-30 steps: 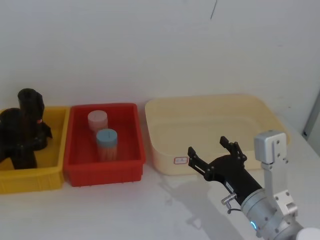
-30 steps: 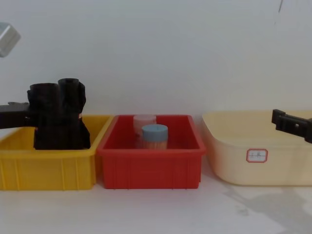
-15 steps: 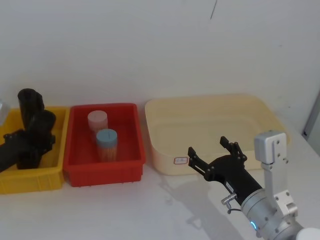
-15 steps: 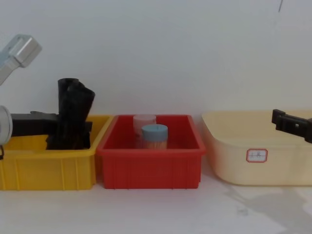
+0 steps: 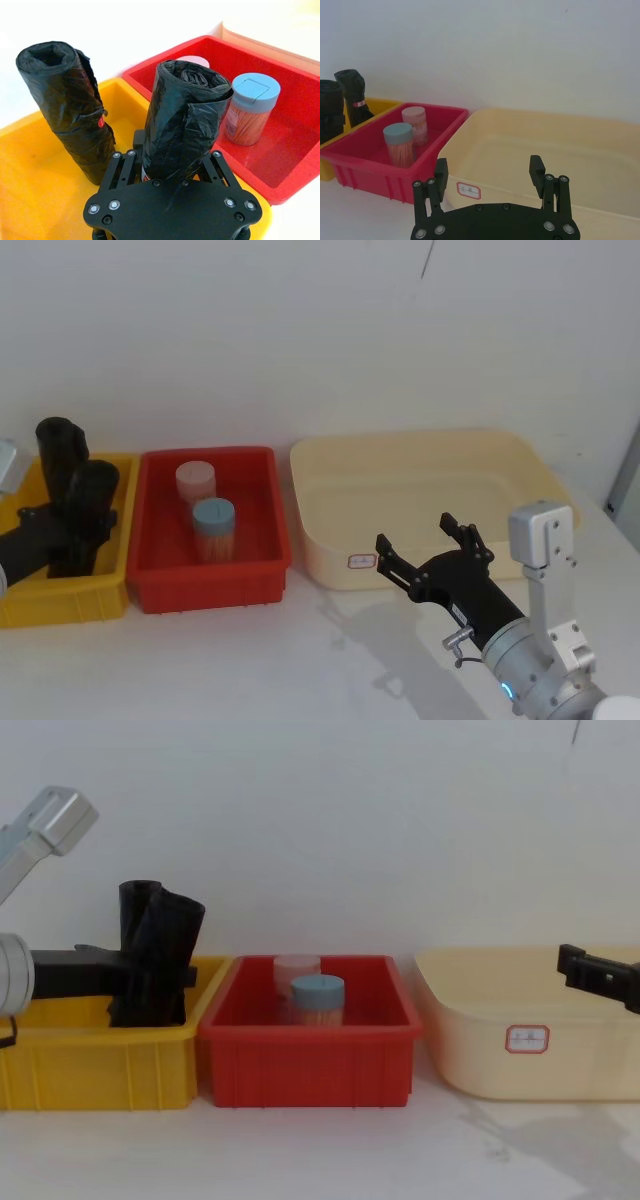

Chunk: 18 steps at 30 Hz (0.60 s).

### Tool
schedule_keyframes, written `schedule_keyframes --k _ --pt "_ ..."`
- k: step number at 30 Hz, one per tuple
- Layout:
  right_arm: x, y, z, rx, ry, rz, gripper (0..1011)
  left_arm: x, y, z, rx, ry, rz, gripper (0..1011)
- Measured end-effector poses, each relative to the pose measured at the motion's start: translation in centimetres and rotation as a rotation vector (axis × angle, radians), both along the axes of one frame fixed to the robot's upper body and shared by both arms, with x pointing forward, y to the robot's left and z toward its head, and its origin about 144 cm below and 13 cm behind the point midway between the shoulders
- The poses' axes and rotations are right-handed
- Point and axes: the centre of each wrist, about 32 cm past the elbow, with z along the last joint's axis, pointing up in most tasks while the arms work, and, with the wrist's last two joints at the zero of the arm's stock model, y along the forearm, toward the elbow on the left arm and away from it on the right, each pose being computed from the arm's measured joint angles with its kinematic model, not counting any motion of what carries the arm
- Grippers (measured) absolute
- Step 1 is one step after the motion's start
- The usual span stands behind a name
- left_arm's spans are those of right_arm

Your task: Pick up the garbage bag with the one hand and transfer it to the other hand.

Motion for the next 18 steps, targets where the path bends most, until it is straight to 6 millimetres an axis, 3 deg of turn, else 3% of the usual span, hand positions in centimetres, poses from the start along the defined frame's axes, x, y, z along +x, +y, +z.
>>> schedule_keyframes --k 18 --pt "0.0 0.0 0.0 0.0 0.0 0.0 1001 0.0 -0.9 1.1 0.06 -0.029 -0.047 403"
